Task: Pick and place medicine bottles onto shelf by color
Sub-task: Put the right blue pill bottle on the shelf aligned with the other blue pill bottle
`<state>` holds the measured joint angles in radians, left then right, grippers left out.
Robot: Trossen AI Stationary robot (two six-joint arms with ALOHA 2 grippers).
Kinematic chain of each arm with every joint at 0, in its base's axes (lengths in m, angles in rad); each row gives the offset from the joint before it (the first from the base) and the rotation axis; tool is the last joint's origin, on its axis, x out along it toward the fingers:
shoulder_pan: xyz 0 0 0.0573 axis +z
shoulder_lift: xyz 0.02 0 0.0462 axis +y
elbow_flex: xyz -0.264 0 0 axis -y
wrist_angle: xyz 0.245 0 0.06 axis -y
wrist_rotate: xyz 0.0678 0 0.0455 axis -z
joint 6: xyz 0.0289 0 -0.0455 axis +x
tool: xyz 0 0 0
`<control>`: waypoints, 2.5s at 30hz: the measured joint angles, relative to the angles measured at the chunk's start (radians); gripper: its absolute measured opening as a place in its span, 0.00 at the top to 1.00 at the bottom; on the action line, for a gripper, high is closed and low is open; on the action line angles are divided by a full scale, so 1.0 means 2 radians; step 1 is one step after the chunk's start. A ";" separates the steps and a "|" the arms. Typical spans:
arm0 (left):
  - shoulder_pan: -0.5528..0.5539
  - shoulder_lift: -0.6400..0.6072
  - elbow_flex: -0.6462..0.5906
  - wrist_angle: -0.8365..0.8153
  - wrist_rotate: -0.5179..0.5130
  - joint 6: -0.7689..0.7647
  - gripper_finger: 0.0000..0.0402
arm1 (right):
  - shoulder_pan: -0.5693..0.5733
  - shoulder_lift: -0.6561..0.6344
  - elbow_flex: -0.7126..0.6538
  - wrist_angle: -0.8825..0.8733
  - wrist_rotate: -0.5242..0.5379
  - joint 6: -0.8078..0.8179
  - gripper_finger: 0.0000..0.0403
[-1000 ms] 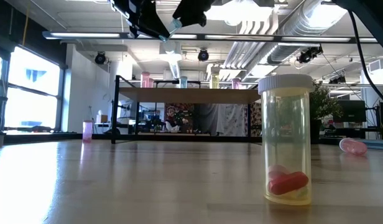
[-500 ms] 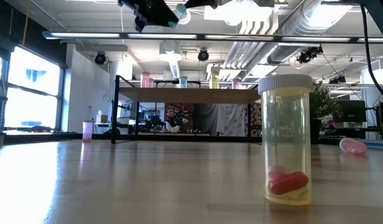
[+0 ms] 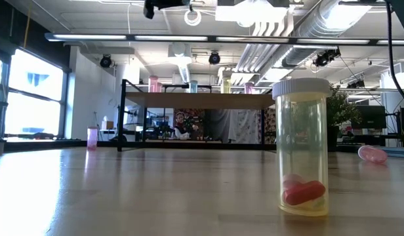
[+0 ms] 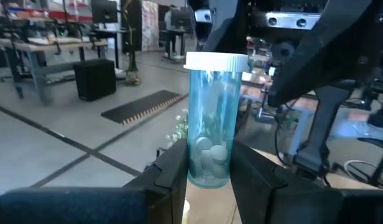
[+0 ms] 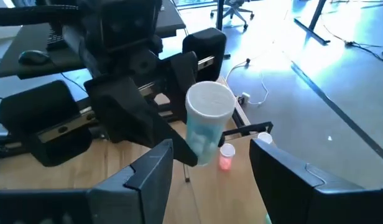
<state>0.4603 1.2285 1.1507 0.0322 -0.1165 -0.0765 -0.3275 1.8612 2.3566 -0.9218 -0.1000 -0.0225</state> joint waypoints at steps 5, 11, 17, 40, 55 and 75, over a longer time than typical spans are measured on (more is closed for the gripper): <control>-0.009 0.000 0.000 0.034 -0.015 0.004 0.77 | 0.004 0.001 0.000 0.018 0.018 0.010 0.49; -0.017 0.000 0.000 0.074 -0.042 0.009 0.77 | 0.012 0.001 0.000 0.058 0.021 0.012 0.49; -0.019 0.000 0.000 0.092 -0.047 0.014 0.77 | 0.014 0.001 0.000 0.092 0.022 0.012 0.49; -0.022 0.001 0.000 0.111 -0.039 0.014 0.77 | 0.015 0.009 -0.016 0.130 0.018 0.008 0.74; -0.022 0.001 0.000 0.094 -0.037 0.014 0.63 | 0.015 0.010 -0.016 0.132 0.014 0.007 0.80; -0.020 -0.061 0.000 -0.081 0.011 0.021 0.44 | -0.009 0.016 -0.014 -0.076 0.034 -0.056 0.80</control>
<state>0.4198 1.1071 1.1515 -0.1291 -0.0940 -0.0347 -0.3451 1.8936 2.3288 -1.0739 -0.0329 -0.1342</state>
